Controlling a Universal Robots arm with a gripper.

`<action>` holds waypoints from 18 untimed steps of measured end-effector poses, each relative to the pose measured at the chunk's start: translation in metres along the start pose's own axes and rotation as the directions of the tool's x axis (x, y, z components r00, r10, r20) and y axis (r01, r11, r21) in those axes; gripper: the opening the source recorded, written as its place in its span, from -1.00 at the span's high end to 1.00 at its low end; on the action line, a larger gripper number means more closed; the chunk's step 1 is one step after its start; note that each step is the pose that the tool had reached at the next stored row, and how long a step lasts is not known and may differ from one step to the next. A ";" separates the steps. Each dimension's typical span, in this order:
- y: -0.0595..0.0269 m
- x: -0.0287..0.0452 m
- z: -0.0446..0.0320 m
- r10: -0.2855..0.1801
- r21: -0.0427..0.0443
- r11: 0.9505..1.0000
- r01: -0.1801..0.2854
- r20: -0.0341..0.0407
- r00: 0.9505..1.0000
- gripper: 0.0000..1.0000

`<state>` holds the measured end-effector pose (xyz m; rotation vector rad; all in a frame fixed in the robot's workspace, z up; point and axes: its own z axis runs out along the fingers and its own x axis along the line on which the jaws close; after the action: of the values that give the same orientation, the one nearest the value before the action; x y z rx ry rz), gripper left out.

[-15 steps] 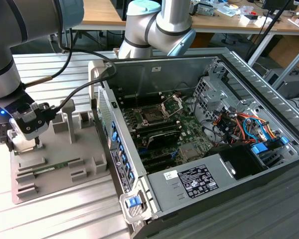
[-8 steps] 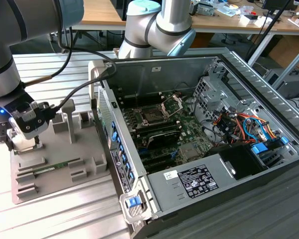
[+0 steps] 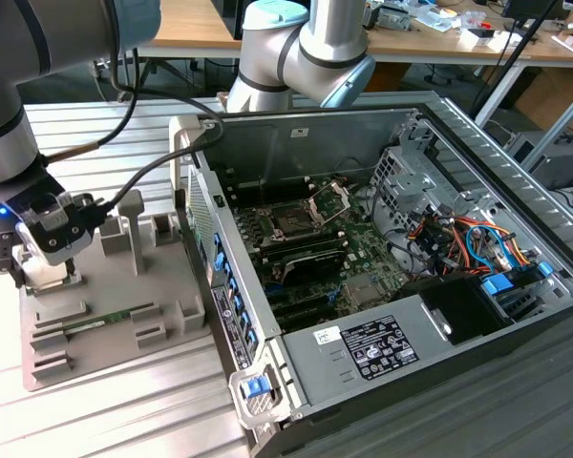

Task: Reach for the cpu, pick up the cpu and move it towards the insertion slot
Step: 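Pick up the cpu and move it towards the insertion slot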

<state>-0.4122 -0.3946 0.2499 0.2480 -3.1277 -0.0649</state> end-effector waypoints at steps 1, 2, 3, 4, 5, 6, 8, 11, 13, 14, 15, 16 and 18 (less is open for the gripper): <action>0.0000 0.0000 -0.0004 0.000 0.000 1.000 0.000 0.000 1.000 -0.09; 0.0000 0.0000 -0.0007 0.000 0.000 1.000 0.000 0.000 1.000 -0.09; 0.0000 0.0000 -0.0010 0.000 0.000 1.000 0.000 0.000 1.000 -0.09; 0.0000 0.0000 -0.0013 0.000 0.000 1.000 0.000 0.000 1.000 -0.09; 0.0001 0.0000 -0.0017 0.000 0.000 1.000 0.000 0.000 1.000 -0.09; 0.0001 0.0000 -0.0019 0.000 0.000 1.000 0.000 0.000 1.000 -0.09; 0.0001 0.0000 -0.0028 0.000 0.000 1.000 0.000 0.000 1.000 -0.09; 0.0002 0.0000 -0.0043 0.000 0.000 1.000 0.000 0.000 1.000 -0.09; 0.0002 0.0000 -0.0049 0.000 0.000 1.000 0.000 0.000 1.000 -0.09; 0.0002 0.0000 -0.0052 0.000 0.000 1.000 0.000 0.000 1.000 -0.09; 0.0002 0.0000 -0.0055 0.000 0.000 1.000 0.000 0.000 1.000 -0.09; 0.0002 0.0000 -0.0058 0.000 0.000 1.000 0.000 0.000 1.000 -0.09; 0.0003 0.0000 -0.0064 0.000 0.000 1.000 0.000 0.000 1.000 -0.09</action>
<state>-0.4122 -0.3946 0.2564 0.2480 -3.1277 -0.0649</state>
